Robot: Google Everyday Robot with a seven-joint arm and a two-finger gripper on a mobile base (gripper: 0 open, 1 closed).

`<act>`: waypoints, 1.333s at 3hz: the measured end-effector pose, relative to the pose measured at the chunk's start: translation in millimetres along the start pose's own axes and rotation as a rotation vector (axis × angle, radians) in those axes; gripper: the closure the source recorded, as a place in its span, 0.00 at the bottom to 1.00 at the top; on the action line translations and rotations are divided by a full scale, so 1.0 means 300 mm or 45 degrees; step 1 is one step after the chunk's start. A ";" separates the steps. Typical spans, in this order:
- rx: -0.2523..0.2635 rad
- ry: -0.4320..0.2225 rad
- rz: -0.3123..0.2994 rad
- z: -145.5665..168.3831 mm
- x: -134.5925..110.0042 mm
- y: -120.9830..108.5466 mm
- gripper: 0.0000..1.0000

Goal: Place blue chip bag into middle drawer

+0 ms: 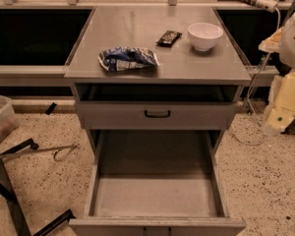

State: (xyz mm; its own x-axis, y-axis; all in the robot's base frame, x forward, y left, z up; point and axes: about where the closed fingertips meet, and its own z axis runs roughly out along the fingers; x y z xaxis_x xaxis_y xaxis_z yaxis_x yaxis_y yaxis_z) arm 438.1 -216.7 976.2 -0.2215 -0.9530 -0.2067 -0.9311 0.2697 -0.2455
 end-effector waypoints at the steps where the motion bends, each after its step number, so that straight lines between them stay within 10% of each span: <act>1: 0.000 0.000 0.000 0.000 0.000 0.000 0.00; 2: 0.013 -0.026 -0.015 0.016 -0.025 -0.028 0.00; 4: 0.086 -0.153 -0.189 0.198 -0.339 -0.271 0.00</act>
Offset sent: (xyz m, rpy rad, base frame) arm 0.0241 0.0108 -0.0075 0.0297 -0.0142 0.0326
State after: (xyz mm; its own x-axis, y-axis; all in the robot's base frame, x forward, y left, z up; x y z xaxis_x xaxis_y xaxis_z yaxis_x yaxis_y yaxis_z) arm 553.4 -133.4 960.9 -0.0430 -0.9608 -0.2740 -0.9286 0.1396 -0.3439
